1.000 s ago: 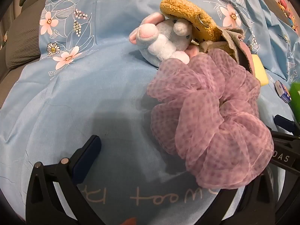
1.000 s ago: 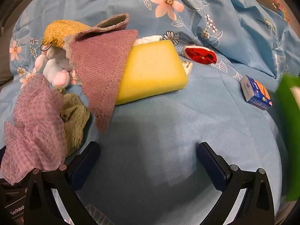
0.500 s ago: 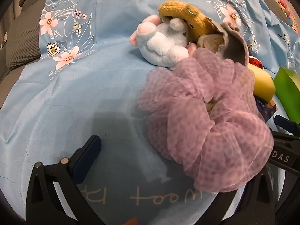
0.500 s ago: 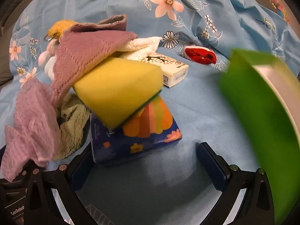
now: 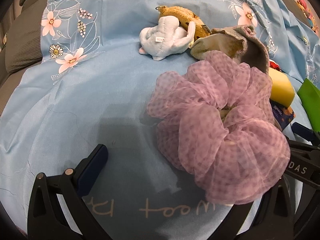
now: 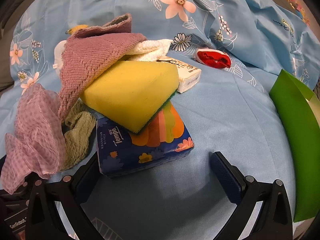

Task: Organize soft objects
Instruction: 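Move the left tool toward the pink mesh bath pouf, then close the left tool on the pink mesh bath pouf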

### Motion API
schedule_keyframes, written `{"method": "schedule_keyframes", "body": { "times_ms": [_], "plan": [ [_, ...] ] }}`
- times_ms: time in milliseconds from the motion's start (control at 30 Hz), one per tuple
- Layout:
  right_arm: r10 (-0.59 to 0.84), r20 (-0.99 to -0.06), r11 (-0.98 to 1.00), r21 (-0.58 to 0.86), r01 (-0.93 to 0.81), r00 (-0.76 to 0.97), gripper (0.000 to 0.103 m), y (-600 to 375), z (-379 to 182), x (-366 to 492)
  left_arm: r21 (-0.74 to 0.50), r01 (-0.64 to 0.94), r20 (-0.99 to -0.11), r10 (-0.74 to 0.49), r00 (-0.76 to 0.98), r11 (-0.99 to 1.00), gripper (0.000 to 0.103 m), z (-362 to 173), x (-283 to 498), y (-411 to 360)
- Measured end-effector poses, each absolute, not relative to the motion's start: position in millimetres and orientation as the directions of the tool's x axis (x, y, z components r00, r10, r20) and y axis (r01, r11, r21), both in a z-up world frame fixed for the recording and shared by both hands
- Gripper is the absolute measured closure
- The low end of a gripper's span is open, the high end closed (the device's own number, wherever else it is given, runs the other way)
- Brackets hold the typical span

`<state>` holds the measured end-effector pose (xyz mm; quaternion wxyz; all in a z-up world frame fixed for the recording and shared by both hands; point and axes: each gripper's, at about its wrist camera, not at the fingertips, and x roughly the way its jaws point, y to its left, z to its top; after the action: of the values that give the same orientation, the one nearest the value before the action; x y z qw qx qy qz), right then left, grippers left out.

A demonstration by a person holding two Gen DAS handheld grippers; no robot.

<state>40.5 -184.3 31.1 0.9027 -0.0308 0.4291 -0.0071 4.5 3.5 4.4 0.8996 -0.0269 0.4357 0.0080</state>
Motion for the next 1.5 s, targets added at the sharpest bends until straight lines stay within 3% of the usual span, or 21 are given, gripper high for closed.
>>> {"method": "schedule_keyframes", "body": {
  "times_ms": [200,333,567,867,1033,1100,1233,1400,1500],
  "plan": [
    [-0.040,-0.774,0.998,-0.063,-0.014,0.632,0.000,-183.9,31.2,40.4,-0.111,-0.004,-0.810,-0.088,0.579,0.994,0.002,13.0,-2.1,6.4],
    [-0.045,-0.777,0.998,-0.069,-0.014,0.627,0.000,-183.1,31.1,40.9,-0.238,0.002,-0.772,-0.190,0.606,0.971,0.002,32.1,-12.8,16.1],
    [-0.077,-0.812,0.996,-0.087,0.010,0.579,0.000,-179.6,33.8,44.9,-0.317,-0.026,-0.729,-0.226,0.646,0.948,0.003,52.5,-26.0,41.3],
    [0.106,-0.774,0.994,0.077,-0.074,0.624,0.000,-188.4,89.6,13.4,-0.442,-0.015,-0.662,-0.315,0.680,0.897,0.004,67.3,-34.8,71.6],
    [0.237,-0.750,0.971,0.211,-0.117,0.617,0.001,-177.5,118.0,11.6,-0.459,-0.004,-0.685,-0.351,0.639,0.888,0.013,54.9,-23.5,61.0],
    [0.304,-0.738,0.952,0.264,-0.156,0.602,0.007,-166.9,124.7,12.7,-0.458,0.009,-0.688,-0.361,0.630,0.889,0.014,51.7,-19.5,53.6],
    [0.365,-0.756,0.931,0.309,-0.194,0.544,0.031,-143.1,114.6,33.5,-0.459,0.024,-0.700,-0.378,0.606,0.888,0.023,43.7,-11.9,42.9],
    [0.392,-0.789,0.920,0.341,-0.192,0.473,0.043,-127.9,83.2,54.0,-0.452,0.002,-0.735,-0.374,0.566,0.892,0.027,26.5,0.0,37.4],
    [0.415,-0.800,0.910,0.371,-0.186,0.434,0.065,-126.6,63.1,60.9,-0.483,0.010,-0.728,-0.408,0.551,0.875,0.071,20.9,4.5,37.0]
  ]
}}
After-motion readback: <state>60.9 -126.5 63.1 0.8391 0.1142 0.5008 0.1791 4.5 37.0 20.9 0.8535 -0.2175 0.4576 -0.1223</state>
